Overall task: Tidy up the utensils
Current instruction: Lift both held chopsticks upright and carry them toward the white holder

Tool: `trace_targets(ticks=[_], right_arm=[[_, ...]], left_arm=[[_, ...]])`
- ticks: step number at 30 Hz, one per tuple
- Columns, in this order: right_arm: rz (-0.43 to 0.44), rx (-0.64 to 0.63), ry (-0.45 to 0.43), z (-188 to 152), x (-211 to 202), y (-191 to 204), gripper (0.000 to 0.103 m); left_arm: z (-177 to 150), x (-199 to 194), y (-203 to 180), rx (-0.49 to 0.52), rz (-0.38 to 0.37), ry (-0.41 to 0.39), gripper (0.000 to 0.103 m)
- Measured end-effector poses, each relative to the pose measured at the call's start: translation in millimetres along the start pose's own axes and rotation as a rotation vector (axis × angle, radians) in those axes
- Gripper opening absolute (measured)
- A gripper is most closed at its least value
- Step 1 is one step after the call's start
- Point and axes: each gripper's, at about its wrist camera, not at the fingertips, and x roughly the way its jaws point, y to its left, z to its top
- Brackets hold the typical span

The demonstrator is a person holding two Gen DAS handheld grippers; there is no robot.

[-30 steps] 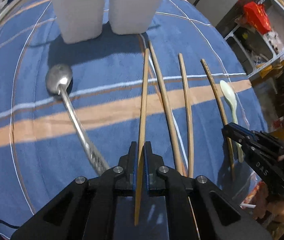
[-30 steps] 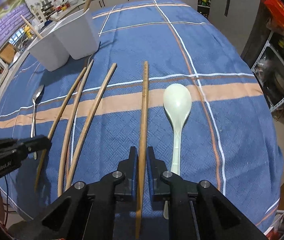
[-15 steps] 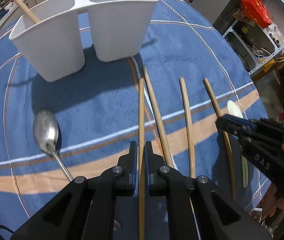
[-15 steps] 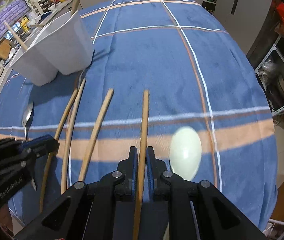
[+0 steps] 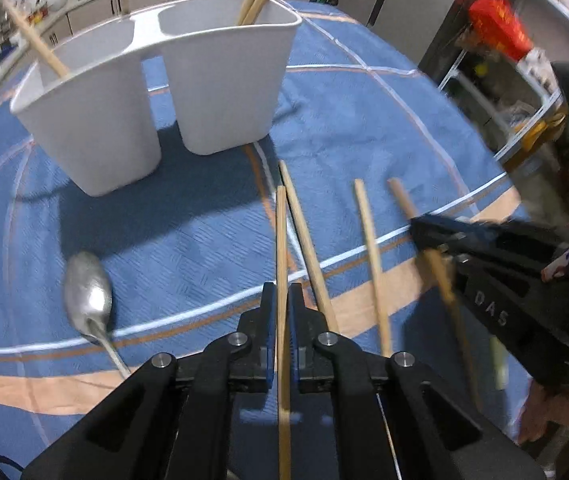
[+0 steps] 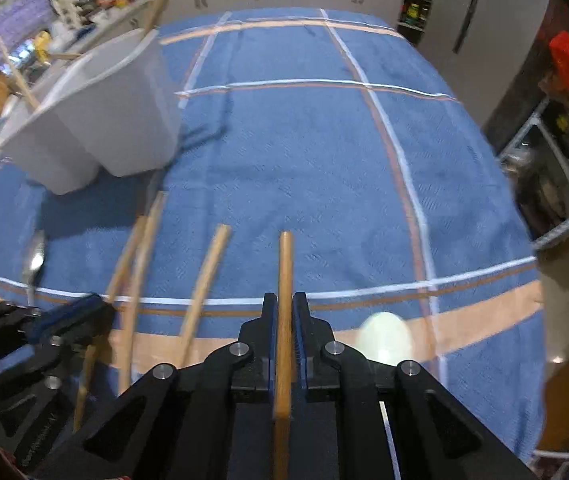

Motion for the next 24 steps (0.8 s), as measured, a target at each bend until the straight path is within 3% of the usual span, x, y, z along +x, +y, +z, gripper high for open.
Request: trace_targets(ticks=[5,10,24], right_arm=[[0.07,0.073,-0.086,-10,-25,-12,0.007],[0.097,0.064,-0.158,-21,-53,-6,0.007],[0.167,0.07,-0.334,-64,-121,7,0.007]], left_arm=[[-8,-23,24,-0.095,-0.084,-0.048,0.005],[-20,-50,29,-0.124,-0.105,-0.106,0.005],[-62,-130,21,-0.081,-0.105,-0.32,0.005]])
